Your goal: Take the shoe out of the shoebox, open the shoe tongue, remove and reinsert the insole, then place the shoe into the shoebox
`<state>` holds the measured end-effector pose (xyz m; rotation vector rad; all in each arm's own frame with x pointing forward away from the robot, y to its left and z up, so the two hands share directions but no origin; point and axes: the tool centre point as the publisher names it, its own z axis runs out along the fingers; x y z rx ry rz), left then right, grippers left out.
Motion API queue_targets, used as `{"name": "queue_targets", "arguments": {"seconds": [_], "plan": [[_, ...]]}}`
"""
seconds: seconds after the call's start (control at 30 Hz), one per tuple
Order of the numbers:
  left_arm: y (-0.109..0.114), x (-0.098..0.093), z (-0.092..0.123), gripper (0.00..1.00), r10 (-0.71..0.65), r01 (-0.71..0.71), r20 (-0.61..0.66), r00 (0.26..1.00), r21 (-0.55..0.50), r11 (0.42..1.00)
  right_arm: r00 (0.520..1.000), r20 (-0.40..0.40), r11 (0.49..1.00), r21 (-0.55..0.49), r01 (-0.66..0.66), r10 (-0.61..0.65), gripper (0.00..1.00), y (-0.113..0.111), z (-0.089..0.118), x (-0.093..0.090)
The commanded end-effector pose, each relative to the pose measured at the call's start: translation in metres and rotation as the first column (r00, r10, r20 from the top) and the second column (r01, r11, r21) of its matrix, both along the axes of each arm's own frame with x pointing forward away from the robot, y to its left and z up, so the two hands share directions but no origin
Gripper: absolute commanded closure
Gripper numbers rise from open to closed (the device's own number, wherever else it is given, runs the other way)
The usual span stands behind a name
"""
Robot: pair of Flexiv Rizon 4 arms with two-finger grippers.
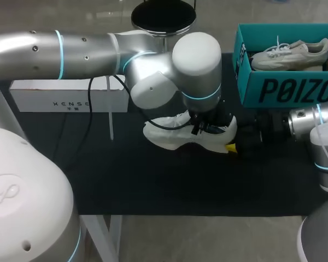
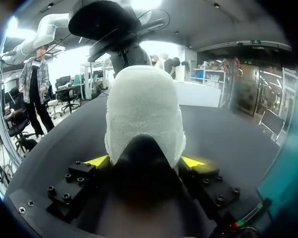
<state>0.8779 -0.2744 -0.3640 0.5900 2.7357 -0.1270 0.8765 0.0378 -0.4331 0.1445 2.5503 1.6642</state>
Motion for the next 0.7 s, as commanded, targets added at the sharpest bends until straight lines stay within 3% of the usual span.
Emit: {"name": "queue_targets", "arguments": {"seconds": [0.03, 0.33, 0.7], "plan": [[0.004, 0.0, 0.01, 1.0, 0.019, -0.019, 0.005, 1.0, -0.009, 1.0, 1.0, 0.001, 1.0, -0.002, 0.001, -0.001, 1.0, 0.001, -0.004, 0.0], [0.011, 0.004, 0.021, 1.0, 0.113, -0.112, 0.034, 0.993, -0.053, 0.992, 1.0, 0.001, 1.0, -0.002, 0.001, -0.001, 1.0, 0.001, -0.004, 0.0], [0.01, -0.009, 0.036, 1.0, 0.13, -0.125, 0.018, 0.991, -0.162, 0.979, 1.0, 0.001, 1.0, -0.002, 0.001, -0.001, 1.0, 0.001, -0.004, 0.0]]}}
